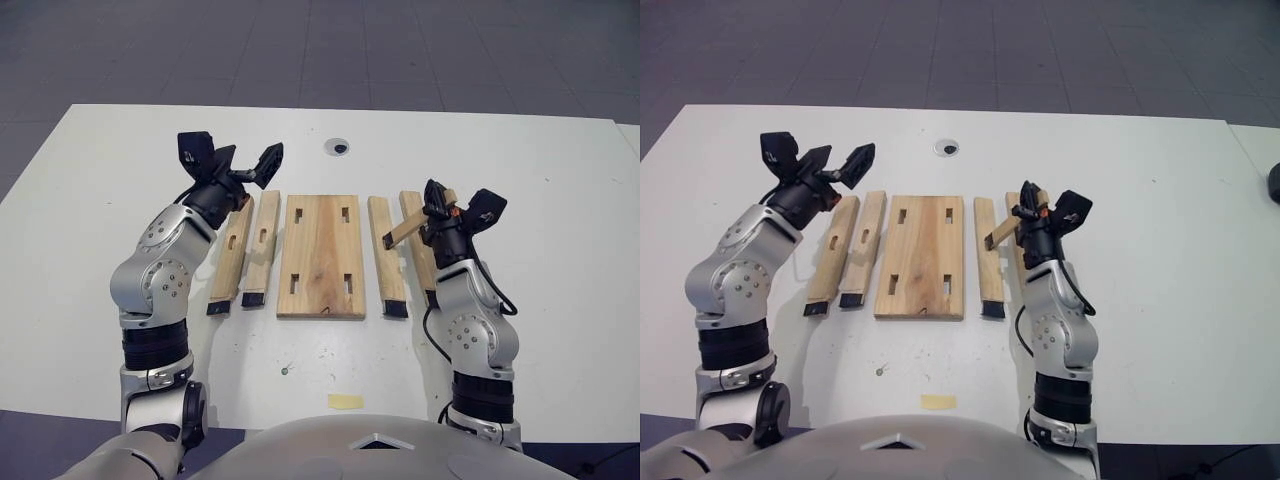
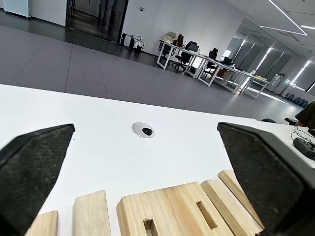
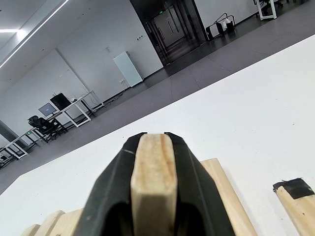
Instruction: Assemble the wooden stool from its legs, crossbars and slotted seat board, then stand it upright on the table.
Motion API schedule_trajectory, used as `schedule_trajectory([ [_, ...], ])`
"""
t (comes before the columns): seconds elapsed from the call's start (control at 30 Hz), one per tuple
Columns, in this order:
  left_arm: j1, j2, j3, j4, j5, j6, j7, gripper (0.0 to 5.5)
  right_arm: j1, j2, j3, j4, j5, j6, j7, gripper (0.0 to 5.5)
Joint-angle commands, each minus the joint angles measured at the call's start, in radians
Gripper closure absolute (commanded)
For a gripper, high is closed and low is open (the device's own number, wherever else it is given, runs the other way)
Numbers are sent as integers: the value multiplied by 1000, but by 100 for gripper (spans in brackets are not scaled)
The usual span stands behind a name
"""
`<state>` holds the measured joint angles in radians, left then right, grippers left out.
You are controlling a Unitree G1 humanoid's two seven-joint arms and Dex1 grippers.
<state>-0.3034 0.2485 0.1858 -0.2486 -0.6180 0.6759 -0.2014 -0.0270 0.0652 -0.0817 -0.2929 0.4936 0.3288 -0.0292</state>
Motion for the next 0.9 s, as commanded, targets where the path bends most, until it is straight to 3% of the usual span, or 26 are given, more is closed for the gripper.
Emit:
schedule_trajectory([
  [0.03, 7, 7, -13, 5, 33, -14, -7, 10, 21, -22, 25, 34, -56, 48, -12, 509],
  [0.3, 13, 8, -36, 6, 75, -35, -24, 10, 14, -93, 87, 32, -206, 49, -19, 509],
  [0.9, 28, -2, -37, -11, 97, -37, -16, 10, -13, -82, 49, -63, -212, 0, 23, 509],
])
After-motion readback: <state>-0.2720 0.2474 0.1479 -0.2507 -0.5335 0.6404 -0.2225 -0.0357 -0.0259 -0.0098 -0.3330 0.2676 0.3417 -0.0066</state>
